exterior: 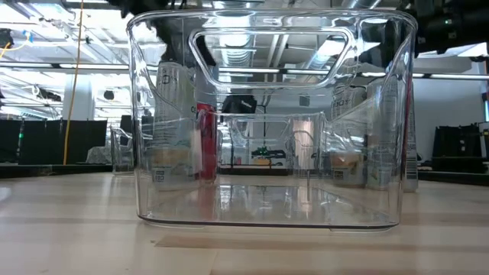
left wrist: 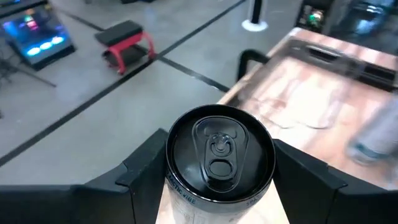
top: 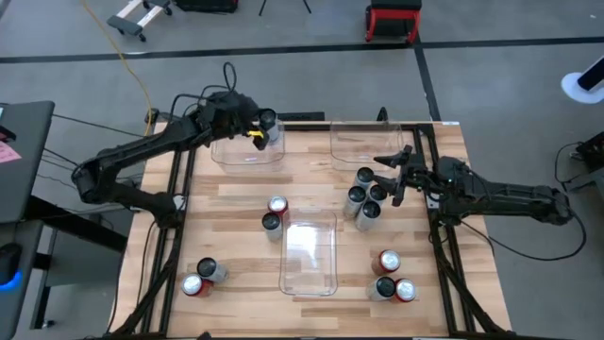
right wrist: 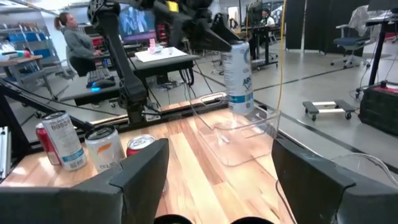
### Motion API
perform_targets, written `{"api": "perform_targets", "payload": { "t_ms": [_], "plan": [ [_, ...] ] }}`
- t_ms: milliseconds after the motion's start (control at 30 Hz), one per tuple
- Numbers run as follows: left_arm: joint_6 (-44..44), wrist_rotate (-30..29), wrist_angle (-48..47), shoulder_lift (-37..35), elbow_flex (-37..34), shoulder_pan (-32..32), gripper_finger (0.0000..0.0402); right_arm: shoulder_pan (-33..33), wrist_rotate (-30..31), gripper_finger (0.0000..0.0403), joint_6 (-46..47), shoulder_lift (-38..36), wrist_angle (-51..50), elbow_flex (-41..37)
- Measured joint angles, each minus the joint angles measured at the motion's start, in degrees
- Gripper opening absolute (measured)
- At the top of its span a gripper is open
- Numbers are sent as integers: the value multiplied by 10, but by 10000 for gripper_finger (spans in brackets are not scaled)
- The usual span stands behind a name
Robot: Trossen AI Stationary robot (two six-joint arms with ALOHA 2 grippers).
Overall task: Sort soda cans
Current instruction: Put the white-blue soda can into the top left transparent bin
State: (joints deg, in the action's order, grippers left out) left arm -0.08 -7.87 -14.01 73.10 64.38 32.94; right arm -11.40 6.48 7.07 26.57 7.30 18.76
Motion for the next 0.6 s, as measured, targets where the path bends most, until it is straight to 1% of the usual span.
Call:
{"api": "perform_targets", "payload": {
  "t_ms": [200,333,433,500,600],
  "plan": [
    [-21,31,113,0,-85,42,244,0,0,306,0,0,-2,0],
    [-29,41,163,1,-136,60,244,0,0,306,0,0,-1,0],
    [-39,40,189,1,-164,73,244,0,1,306,0,0,0,0],
    [-48,40,209,2,-179,80,244,0,12,306,0,0,0,0],
    [-52,40,227,21,-182,87,244,0,29,306,0,1,3,0]
  ]
}}
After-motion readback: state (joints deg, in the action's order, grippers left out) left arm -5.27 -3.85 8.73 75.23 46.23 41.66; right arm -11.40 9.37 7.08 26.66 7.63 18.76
